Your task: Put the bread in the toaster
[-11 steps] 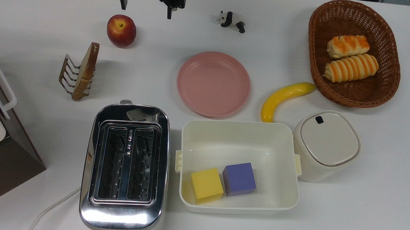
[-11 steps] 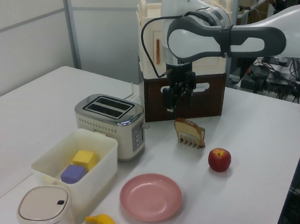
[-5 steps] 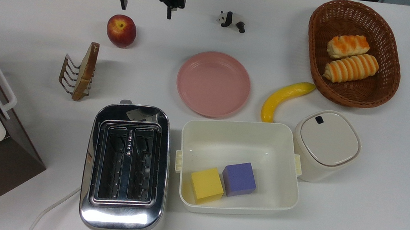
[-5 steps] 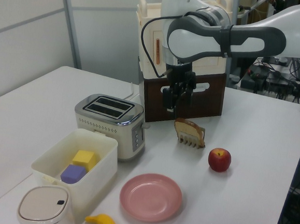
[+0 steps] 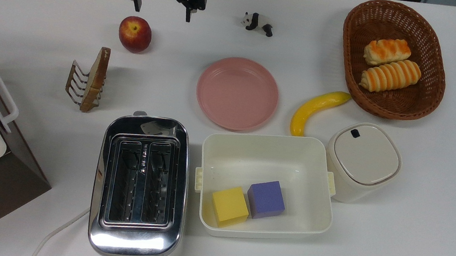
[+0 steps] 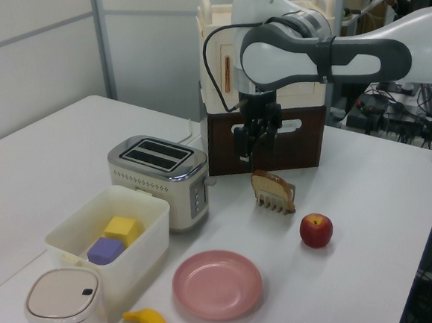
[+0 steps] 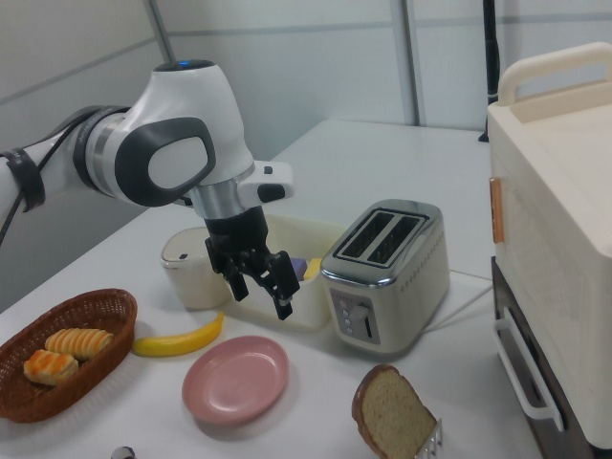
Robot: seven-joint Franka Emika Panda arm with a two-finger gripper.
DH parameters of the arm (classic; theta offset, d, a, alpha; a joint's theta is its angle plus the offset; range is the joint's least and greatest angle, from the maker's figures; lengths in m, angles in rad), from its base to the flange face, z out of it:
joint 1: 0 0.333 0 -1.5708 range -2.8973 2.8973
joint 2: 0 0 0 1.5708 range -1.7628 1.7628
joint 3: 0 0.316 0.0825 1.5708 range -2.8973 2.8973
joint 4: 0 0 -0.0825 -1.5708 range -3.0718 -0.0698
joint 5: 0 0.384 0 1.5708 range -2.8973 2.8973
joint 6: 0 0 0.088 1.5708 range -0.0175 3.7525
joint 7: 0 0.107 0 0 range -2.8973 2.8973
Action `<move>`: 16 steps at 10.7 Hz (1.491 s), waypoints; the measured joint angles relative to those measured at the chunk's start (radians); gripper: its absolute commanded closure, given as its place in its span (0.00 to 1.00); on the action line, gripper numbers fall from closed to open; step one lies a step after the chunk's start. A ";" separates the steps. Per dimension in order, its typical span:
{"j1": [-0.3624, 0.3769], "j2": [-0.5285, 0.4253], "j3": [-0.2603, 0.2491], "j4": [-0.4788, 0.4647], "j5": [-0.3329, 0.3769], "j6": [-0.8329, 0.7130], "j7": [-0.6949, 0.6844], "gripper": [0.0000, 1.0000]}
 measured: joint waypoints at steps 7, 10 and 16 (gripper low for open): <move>-0.003 0.034 -0.009 -0.001 -0.037 0.046 0.002 0.01; -0.026 0.110 -0.055 -0.008 -0.054 0.163 0.003 0.04; -0.052 0.201 -0.092 -0.021 -0.118 0.269 0.003 0.15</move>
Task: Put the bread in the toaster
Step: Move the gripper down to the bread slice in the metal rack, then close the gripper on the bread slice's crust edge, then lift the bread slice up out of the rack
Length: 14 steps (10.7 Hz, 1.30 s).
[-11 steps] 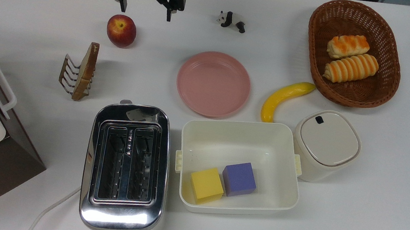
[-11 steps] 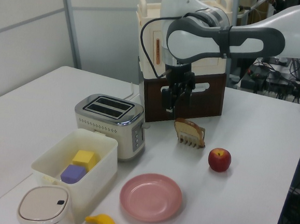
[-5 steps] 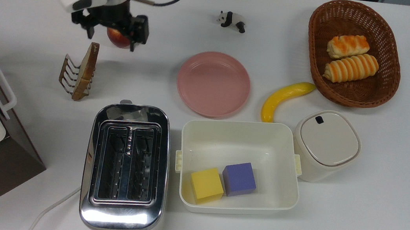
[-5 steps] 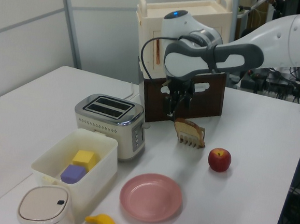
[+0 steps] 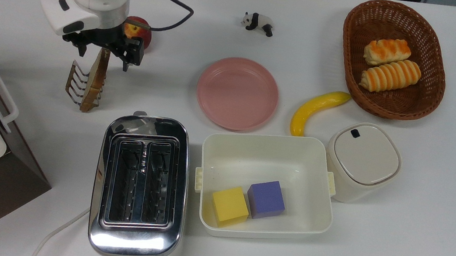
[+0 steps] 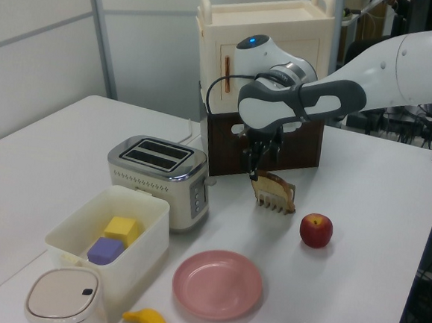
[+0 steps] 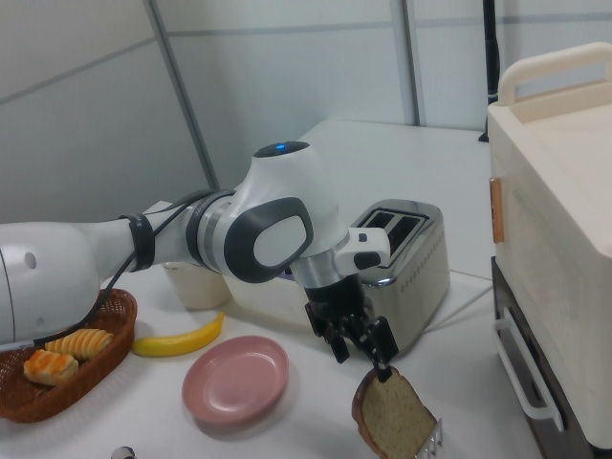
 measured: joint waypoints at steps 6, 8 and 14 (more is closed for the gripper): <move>0.000 0.027 0.001 -0.036 -0.070 0.044 -0.001 1.00; 0.000 0.025 0.001 -0.031 -0.076 0.050 -0.003 1.00; 0.008 -0.075 0.007 0.030 -0.096 0.018 -0.019 1.00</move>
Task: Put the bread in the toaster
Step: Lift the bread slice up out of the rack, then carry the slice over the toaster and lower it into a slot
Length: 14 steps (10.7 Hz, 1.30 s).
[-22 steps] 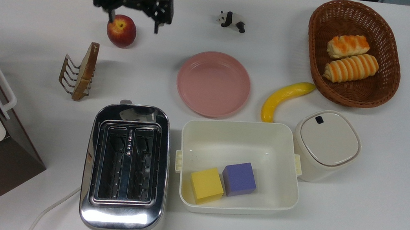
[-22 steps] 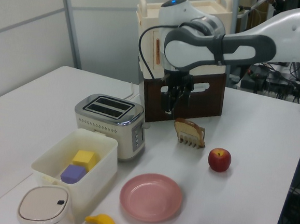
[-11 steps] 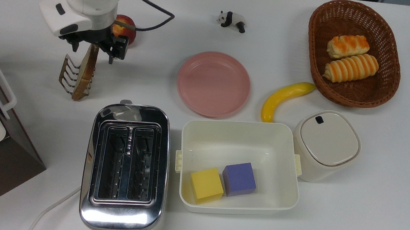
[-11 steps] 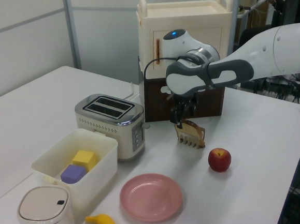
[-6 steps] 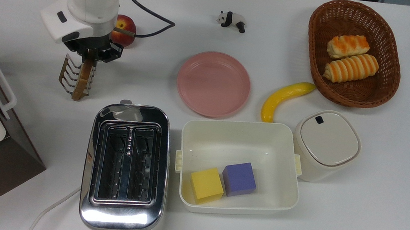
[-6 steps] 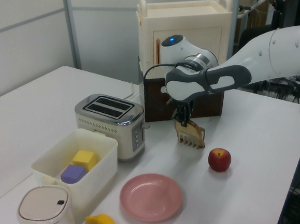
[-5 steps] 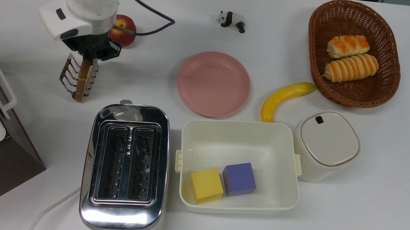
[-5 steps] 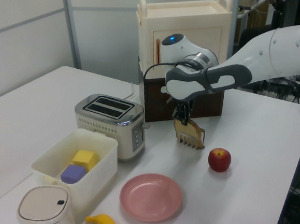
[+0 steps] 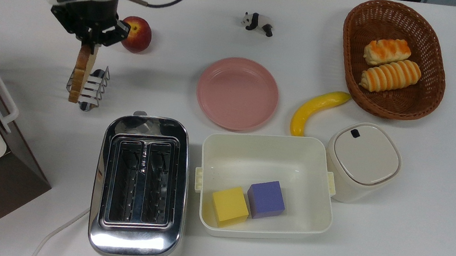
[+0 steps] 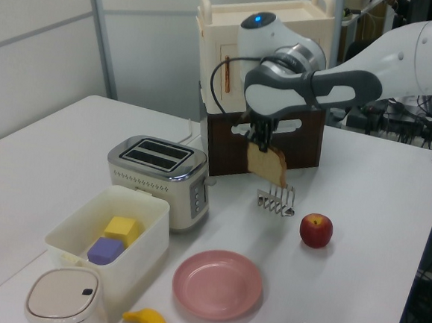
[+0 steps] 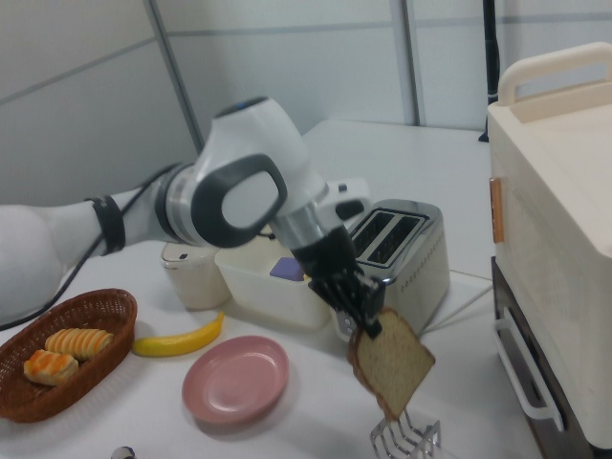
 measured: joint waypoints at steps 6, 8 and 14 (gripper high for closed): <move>0.073 -0.007 0.008 0.192 0.092 0.173 0.129 1.00; 0.102 0.011 0.008 0.191 0.106 0.331 0.248 1.00; 0.206 0.134 0.006 0.192 0.107 0.551 0.388 1.00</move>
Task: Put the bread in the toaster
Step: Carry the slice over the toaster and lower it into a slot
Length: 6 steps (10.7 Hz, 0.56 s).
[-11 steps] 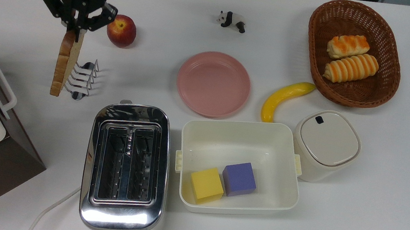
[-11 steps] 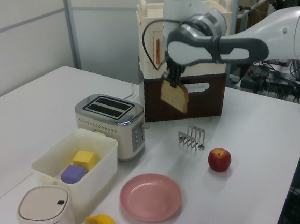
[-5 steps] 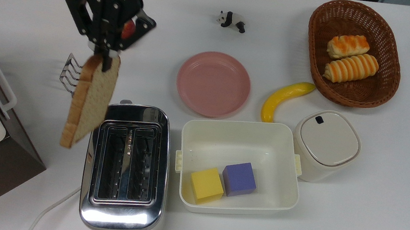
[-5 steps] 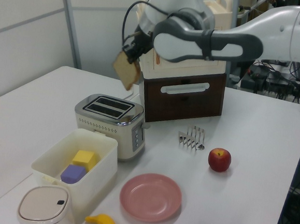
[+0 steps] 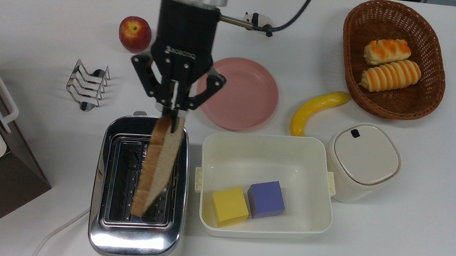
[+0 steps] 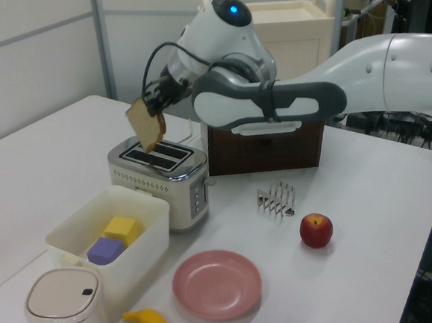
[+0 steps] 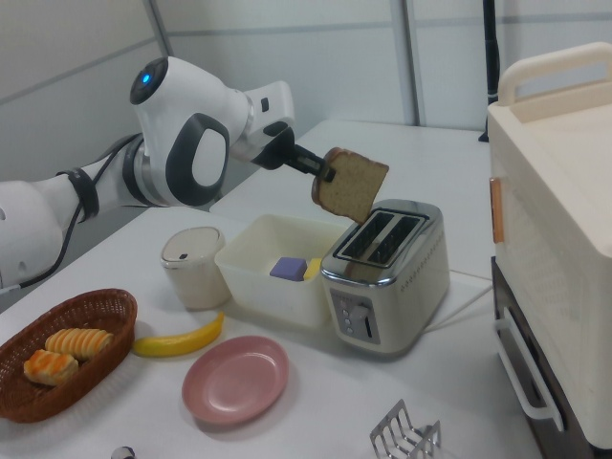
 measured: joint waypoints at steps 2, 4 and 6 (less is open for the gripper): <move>0.014 0.005 0.000 0.000 0.000 0.000 0.009 1.00; 0.014 0.012 -0.004 -0.003 -0.005 -0.003 -0.014 1.00; 0.013 0.018 -0.008 -0.005 -0.006 -0.046 -0.090 1.00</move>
